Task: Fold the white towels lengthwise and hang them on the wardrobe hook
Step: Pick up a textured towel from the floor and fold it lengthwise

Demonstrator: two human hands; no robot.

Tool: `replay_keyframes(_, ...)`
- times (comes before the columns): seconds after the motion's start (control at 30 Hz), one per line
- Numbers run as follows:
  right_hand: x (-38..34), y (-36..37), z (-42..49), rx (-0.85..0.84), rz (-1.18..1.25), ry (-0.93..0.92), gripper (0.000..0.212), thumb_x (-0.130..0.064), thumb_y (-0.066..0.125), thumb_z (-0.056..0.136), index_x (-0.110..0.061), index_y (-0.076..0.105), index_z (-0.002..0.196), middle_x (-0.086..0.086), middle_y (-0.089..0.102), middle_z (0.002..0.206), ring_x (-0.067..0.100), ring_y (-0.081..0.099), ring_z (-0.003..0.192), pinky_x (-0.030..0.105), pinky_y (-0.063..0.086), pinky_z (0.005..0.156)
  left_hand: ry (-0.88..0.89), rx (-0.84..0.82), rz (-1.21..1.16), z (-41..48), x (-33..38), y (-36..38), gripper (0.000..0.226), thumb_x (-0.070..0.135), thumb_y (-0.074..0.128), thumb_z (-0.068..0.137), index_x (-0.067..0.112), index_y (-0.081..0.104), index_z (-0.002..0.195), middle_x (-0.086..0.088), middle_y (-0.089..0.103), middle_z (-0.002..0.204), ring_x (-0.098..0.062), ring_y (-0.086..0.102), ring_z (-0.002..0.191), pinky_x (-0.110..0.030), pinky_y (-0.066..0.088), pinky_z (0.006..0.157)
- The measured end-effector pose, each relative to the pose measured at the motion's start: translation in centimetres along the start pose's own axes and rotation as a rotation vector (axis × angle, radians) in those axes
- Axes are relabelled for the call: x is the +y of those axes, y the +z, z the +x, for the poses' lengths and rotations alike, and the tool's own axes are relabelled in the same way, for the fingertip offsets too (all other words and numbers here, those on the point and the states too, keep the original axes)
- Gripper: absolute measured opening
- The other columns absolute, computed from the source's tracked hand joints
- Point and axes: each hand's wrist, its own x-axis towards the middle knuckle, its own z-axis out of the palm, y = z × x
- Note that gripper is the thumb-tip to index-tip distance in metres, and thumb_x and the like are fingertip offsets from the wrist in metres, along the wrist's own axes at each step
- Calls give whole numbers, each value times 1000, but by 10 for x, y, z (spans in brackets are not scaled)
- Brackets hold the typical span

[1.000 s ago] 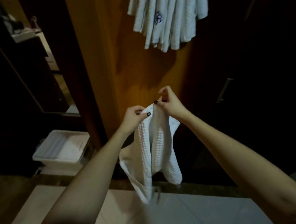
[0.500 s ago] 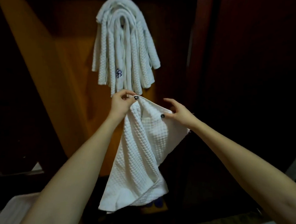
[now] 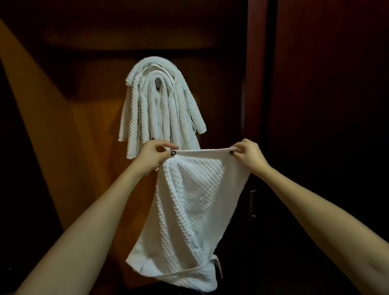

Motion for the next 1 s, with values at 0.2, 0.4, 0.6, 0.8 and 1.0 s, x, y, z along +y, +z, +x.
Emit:
replay_keyframes(0.2, -31, -12, 13, -17, 263, -73, 22, -6, 60, 86, -20, 75, 93, -12, 71, 90, -1, 65, 90, 24, 54, 80, -68, -22, 8, 3, -19, -9, 32, 1, 59, 89, 23, 66, 111, -9, 50, 62, -11, 44, 51, -26, 37, 50)
replay_keyframes(0.4, -59, 0, 9, -232, 387, -112, 17, -4, 66, 85, -13, 75, 96, 0, 73, 99, 12, 66, 98, 25, 50, 86, -87, -96, -62, -16, -29, 35, 57, -5, 62, 85, 20, 45, 134, 0, 50, 70, 1, 45, 51, -14, 40, 50)
replay_keyframes(0.6, -69, 25, -13, -256, 440, -86, 25, 1, 70, 81, -5, 64, 104, 18, 66, 107, 22, 62, 86, 33, 51, 75, -165, -141, -331, -33, -28, 75, 58, -2, 69, 80, 15, 47, 131, -2, 62, 100, -3, 62, 83, -17, 50, 77)
replay_keyframes(0.8, -81, 16, -21, -238, 560, -19, 43, -5, 73, 80, -15, 55, 118, 30, 66, 97, 24, 63, 76, 34, 53, 68, -126, -99, -491, -37, -16, 92, 48, -1, 70, 80, 11, 51, 123, -10, 64, 115, -17, 62, 107, -24, 53, 86)
replay_keyframes(1.0, -72, 13, -29, -167, 689, 156, 68, -7, 76, 80, -16, 42, 138, 10, 61, 84, 21, 64, 79, 32, 53, 74, -55, -31, -439, -32, 1, 94, 53, 5, 73, 80, 22, 54, 127, -4, 60, 123, -16, 59, 114, -33, 52, 93)
